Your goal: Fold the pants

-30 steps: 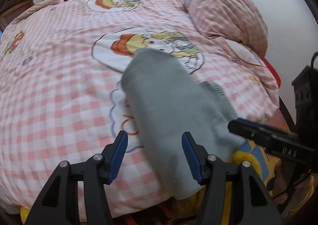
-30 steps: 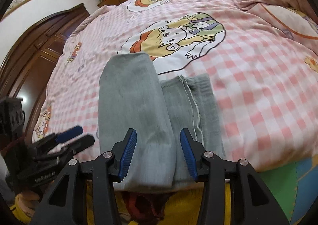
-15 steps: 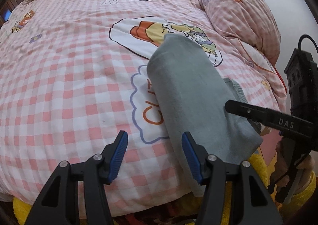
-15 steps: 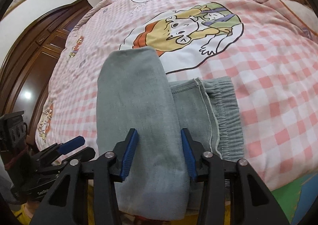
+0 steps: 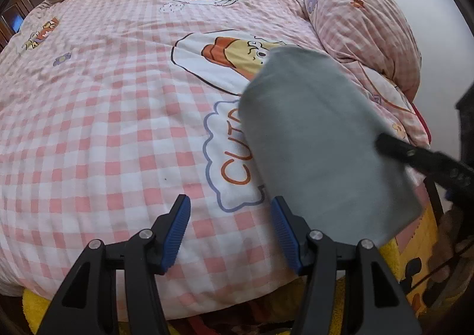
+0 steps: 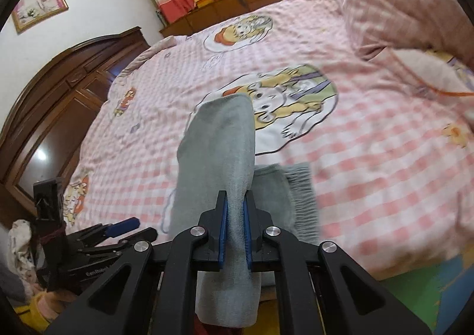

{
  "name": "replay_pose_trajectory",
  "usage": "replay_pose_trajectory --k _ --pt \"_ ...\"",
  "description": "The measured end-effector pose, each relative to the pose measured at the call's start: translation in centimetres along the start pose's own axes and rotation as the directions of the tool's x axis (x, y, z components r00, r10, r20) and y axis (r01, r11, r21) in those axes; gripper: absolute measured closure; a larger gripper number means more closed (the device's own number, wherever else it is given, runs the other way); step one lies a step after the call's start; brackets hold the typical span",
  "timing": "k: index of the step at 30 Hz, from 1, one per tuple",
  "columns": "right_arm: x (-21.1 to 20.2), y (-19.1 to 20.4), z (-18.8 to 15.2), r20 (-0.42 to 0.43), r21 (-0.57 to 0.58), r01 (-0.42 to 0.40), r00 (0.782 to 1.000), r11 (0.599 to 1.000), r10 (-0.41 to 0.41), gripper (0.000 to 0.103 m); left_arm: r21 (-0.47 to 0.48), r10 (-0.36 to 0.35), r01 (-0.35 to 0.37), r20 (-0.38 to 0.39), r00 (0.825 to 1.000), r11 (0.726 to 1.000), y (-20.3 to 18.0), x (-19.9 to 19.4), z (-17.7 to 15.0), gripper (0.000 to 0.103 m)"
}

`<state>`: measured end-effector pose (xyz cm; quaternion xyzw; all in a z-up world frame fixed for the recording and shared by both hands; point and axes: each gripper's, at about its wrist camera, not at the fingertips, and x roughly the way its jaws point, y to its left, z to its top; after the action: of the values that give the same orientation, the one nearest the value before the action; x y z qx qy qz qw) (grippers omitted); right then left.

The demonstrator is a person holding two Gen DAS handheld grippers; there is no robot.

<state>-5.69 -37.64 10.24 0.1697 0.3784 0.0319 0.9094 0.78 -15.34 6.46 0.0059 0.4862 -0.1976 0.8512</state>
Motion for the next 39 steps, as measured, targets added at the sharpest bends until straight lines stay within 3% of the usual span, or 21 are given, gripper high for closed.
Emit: replay_pose_trajectory --k 5,9,12,16,20,22,24,27,33,39 --pt "2.6 -3.2 -1.1 -0.057 0.051 0.072 0.996 0.996 -0.069 0.093 0.017 0.0 0.0 -0.008 1.0 1.0 -0.9 0.4 0.0 0.043" --pt "4.5 -4.9 -2.1 -0.104 0.086 0.087 0.991 0.992 -0.078 0.089 0.052 -0.004 0.005 -0.018 1.0 0.999 -2.2 0.9 0.0 0.043" --pt "3.8 -5.3 -1.8 -0.1 0.107 0.09 0.992 0.99 -0.079 0.086 0.084 -0.007 0.009 -0.015 1.0 0.996 -3.1 1.1 0.2 0.043" --pt "1.5 -3.7 -1.3 -0.037 0.053 0.162 0.986 0.985 -0.16 0.086 0.117 -0.013 0.011 0.014 1.0 0.993 -4.4 1.0 1.2 0.043" --pt "0.5 -2.0 -1.1 0.008 0.009 0.103 0.995 0.995 -0.103 0.086 0.148 -0.037 0.023 0.093 0.995 0.989 -5.7 0.7 2.7 0.045" --pt "1.4 -1.7 -1.1 -0.013 -0.015 0.09 0.996 0.996 -0.09 0.086 0.18 -0.053 0.027 0.137 0.989 0.983 -6.5 0.9 3.7 0.056" --pt "2.9 -2.0 -1.4 -0.039 -0.033 0.126 0.991 0.992 -0.127 0.086 0.21 -0.083 0.05 0.149 0.985 0.976 -7.2 1.7 4.6 0.072" --pt "5.2 -3.8 -2.0 -0.083 0.008 0.119 0.99 0.993 -0.118 0.088 0.243 -0.097 0.062 0.136 0.986 0.968 -7.7 3.8 6.0 0.08" --pt "4.9 -4.8 -2.1 -0.086 0.048 0.077 0.994 0.996 -0.073 0.088 0.282 -0.03 0.011 0.063 0.998 0.959 -7.3 9.2 7.1 0.085" --pt "1.5 -3.3 -2.5 -0.09 0.012 0.064 0.994 0.998 -0.062 0.088 0.296 -0.026 0.007 0.062 0.998 0.955 -7.4 8.3 7.0 0.085"
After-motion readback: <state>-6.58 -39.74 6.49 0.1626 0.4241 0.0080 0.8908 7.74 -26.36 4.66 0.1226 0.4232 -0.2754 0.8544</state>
